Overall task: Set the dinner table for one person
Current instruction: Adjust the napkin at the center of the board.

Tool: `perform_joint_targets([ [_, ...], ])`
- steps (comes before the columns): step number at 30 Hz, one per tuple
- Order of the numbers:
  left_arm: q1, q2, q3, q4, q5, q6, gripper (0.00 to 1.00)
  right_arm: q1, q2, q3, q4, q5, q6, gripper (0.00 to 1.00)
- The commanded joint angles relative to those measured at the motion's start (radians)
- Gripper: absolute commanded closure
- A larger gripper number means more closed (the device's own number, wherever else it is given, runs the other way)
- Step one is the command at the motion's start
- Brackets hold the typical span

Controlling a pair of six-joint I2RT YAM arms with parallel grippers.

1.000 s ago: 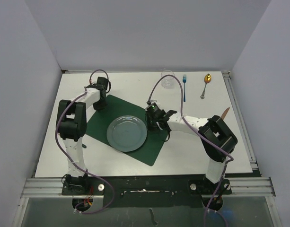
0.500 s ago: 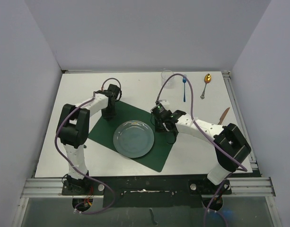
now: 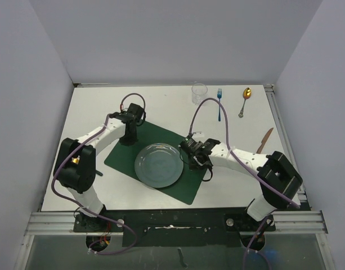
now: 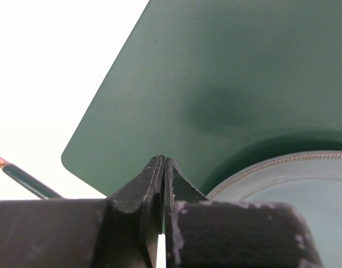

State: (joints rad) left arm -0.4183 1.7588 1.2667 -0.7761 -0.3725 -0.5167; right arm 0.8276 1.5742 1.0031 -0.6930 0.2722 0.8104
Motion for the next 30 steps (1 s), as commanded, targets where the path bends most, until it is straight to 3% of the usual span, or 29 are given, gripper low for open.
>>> perform_joint_targets([
  [1, -0.013, -0.059, -0.057, -0.015, -0.059, 0.002, 1.0, 0.034, -0.024, -0.006, -0.045, 0.039, 0.058, 0.98],
  [12, -0.05, 0.035, -0.077, -0.011, -0.063, 0.047, 1.0, 0.048, 0.104, -0.003, -0.005, 0.012, 0.076, 0.99],
  [20, -0.108, 0.084, -0.088, 0.009, -0.004, 0.066, 1.0, 0.038, 0.252, 0.1, -0.075, 0.099, 0.077, 1.0],
  [30, -0.201, 0.093, -0.124, 0.046, 0.073, 0.055, 1.0, -0.106, 0.246, 0.076, -0.011, 0.1, 0.049, 1.0],
])
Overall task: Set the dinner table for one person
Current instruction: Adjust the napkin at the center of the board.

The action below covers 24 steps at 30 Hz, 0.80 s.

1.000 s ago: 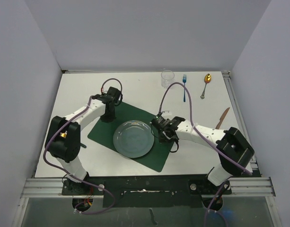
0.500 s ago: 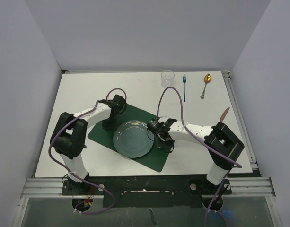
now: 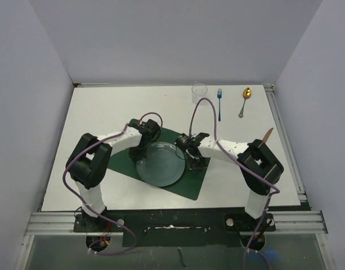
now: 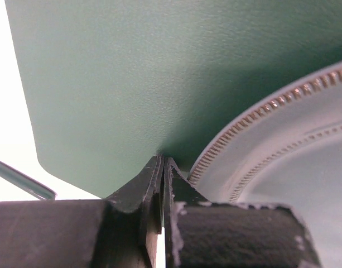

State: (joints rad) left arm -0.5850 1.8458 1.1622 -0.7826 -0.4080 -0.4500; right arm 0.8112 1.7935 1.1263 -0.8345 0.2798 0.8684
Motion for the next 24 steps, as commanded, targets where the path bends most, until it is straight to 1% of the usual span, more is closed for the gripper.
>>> perform_joint_targets([
  [1, -0.038, 0.006, -0.021, 0.063, 0.122, -0.012, 1.0, -0.114, 0.013, -0.054, 0.143, 0.092, -0.018, 1.0],
  [13, -0.078, -0.015, -0.012, 0.191, 0.32, -0.025, 1.0, -0.34, -0.001, -0.089, 0.248, 0.072, -0.11, 1.0],
  [19, -0.09, -0.012, -0.016, 0.261, 0.406, -0.037, 1.0, -0.396, -0.013, -0.082, 0.264, 0.062, -0.134, 1.0],
  [24, -0.1, -0.002, -0.011, 0.28, 0.427, -0.044, 1.0, -0.413, -0.027, -0.079, 0.263, 0.064, -0.148, 1.0],
])
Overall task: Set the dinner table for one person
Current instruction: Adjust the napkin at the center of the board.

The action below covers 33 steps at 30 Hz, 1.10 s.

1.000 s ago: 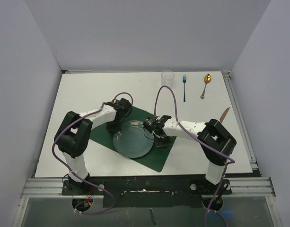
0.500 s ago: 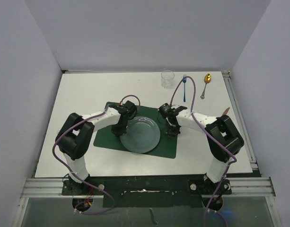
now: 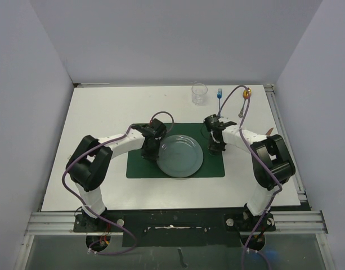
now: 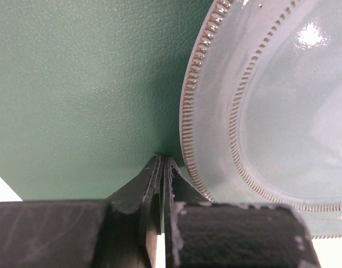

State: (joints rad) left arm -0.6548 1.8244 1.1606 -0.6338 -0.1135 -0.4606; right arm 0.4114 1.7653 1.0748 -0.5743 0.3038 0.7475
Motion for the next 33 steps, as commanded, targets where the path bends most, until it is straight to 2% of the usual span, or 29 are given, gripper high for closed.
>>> perform_joint_targets([
  [1, -0.032, 0.02, -0.008, 0.131, 0.132, -0.033, 1.0, -0.015, -0.001, -0.027, 0.001, 0.039, -0.029, 1.0],
  [15, -0.033, -0.054, -0.009, 0.125, 0.057, -0.088, 1.0, -0.015, -0.108, -0.071, -0.004, 0.015, -0.032, 1.0],
  [28, -0.017, -0.344, -0.069, 0.155, -0.025, -0.182, 1.0, -0.017, -0.247, -0.041, 0.007, -0.038, -0.069, 0.92],
  [30, 0.0, -0.41, -0.115, 0.21, 0.002, -0.197, 0.99, -0.019, -0.263, -0.056, 0.034, -0.074, -0.074, 0.89],
  [32, 0.041, -0.457, -0.174, 0.28, 0.102, -0.208, 0.99, -0.025, -0.284, -0.09, 0.098, -0.126, -0.083, 0.84],
  [33, 0.068, -0.477, -0.205, 0.316, 0.164, -0.217, 0.99, -0.034, -0.295, -0.115, 0.131, -0.162, -0.088, 0.78],
])
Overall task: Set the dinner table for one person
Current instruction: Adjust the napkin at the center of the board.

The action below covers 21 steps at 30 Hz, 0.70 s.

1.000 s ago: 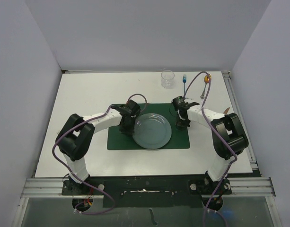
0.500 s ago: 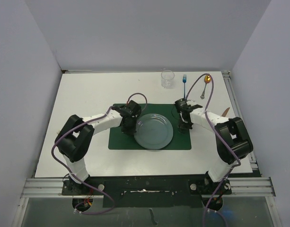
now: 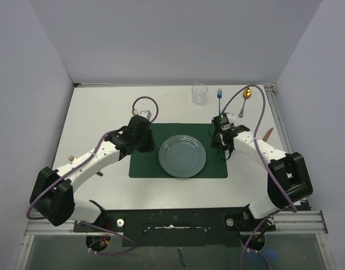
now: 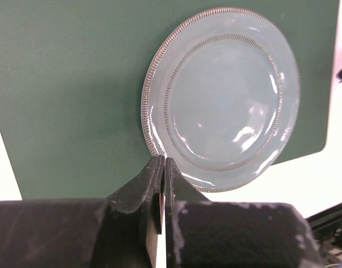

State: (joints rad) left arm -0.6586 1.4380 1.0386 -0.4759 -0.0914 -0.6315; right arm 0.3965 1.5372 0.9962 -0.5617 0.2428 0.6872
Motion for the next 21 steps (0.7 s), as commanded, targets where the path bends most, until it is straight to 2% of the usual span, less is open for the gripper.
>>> perform_joint_targets([
  [1, 0.103, -0.108, -0.119, 0.199, 0.212, -0.061, 0.99, -0.03, -0.079, -0.069, 0.155, -0.138, -0.031, 0.71],
  [3, 0.159, -0.146, -0.188, 0.283, 0.338, -0.091, 0.99, -0.057, -0.107, -0.125, 0.223, -0.22, -0.032, 0.6],
  [5, 0.203, -0.174, -0.24, 0.355, 0.459, -0.118, 0.97, -0.083, -0.142, -0.177, 0.286, -0.291, -0.029, 0.54],
  [10, 0.279, -0.178, -0.334, 0.587, 0.709, -0.226, 0.94, -0.13, -0.226, -0.264, 0.363, -0.377, -0.03, 0.53],
  [13, 0.299, -0.154, -0.43, 0.809, 0.836, -0.352, 0.93, -0.162, -0.27, -0.32, 0.397, -0.4, -0.029, 0.54],
  [16, 0.316, -0.119, -0.521, 1.1, 0.926, -0.524, 0.93, -0.21, -0.313, -0.388, 0.466, -0.473, -0.013, 0.65],
  [17, 0.324, -0.098, -0.549, 1.214, 0.953, -0.589, 0.93, -0.229, -0.324, -0.414, 0.504, -0.505, -0.007, 0.78],
  [19, 0.339, -0.062, -0.596, 1.42, 0.992, -0.714, 0.93, -0.267, -0.342, -0.462, 0.551, -0.569, 0.011, 0.95],
  [20, 0.346, -0.04, -0.615, 1.515, 1.009, -0.77, 0.93, -0.286, -0.347, -0.492, 0.588, -0.603, 0.024, 1.0],
  [21, 0.353, -0.02, -0.628, 1.607, 1.023, -0.824, 0.93, -0.305, -0.349, -0.516, 0.622, -0.638, 0.037, 1.0],
])
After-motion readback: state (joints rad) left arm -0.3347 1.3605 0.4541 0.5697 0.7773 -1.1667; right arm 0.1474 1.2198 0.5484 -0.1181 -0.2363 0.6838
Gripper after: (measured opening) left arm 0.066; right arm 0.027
